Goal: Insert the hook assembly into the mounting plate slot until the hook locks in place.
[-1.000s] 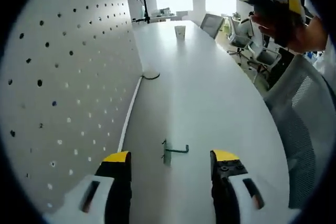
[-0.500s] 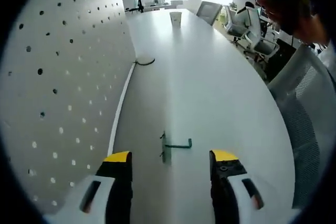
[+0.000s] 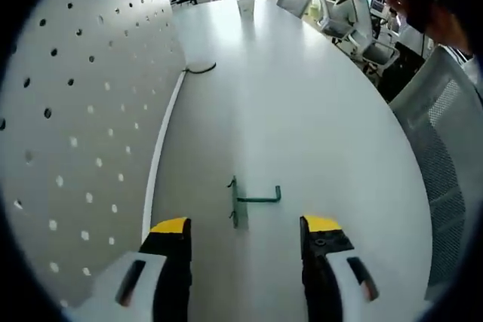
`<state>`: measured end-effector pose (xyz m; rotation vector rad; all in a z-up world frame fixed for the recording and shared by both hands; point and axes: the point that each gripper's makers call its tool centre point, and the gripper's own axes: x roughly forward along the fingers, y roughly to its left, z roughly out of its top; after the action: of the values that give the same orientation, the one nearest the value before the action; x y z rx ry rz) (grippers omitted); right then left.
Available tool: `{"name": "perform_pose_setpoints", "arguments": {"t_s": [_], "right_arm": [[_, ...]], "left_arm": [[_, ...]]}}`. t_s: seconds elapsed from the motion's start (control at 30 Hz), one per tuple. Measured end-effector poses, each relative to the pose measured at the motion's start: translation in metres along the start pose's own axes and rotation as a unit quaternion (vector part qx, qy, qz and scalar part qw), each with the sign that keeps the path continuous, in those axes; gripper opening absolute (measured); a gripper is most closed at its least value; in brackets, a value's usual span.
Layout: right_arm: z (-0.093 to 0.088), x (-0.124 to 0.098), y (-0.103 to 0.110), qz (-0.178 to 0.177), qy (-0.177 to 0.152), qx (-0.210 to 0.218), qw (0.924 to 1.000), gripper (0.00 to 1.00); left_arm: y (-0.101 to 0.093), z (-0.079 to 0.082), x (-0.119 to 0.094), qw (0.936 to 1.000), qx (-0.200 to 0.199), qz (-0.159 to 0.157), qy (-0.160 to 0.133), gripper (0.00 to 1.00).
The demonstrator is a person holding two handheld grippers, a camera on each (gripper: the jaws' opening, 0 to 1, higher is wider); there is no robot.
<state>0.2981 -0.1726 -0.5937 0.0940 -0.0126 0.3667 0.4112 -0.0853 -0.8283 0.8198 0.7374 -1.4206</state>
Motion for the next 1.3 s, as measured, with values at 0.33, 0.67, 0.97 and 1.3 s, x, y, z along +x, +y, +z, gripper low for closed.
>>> {"name": "perform_pose_setpoints", "arguments": {"t_s": [0.33, 0.67, 0.97, 1.3], "right_arm": [[-0.002, -0.002, -0.001, -0.003, 0.003, 0.0, 1.0, 0.48], [-0.003, -0.004, -0.002, -0.005, 0.003, 0.001, 1.0, 0.47], [-0.004, -0.005, -0.002, -0.007, 0.005, 0.004, 1.0, 0.46], [-0.001, -0.005, -0.003, -0.01, 0.002, 0.003, 0.9999, 0.45]], "left_arm": [[-0.003, 0.005, 0.004, 0.9998, -0.01, -0.016, -0.005, 0.53], [-0.002, 0.004, 0.004, 0.9998, -0.008, -0.018, -0.007, 0.47], [0.008, 0.006, 0.003, 0.9993, -0.033, 0.001, -0.018, 0.28], [0.011, 0.005, 0.003, 0.999, -0.039, 0.017, -0.014, 0.16]]}}
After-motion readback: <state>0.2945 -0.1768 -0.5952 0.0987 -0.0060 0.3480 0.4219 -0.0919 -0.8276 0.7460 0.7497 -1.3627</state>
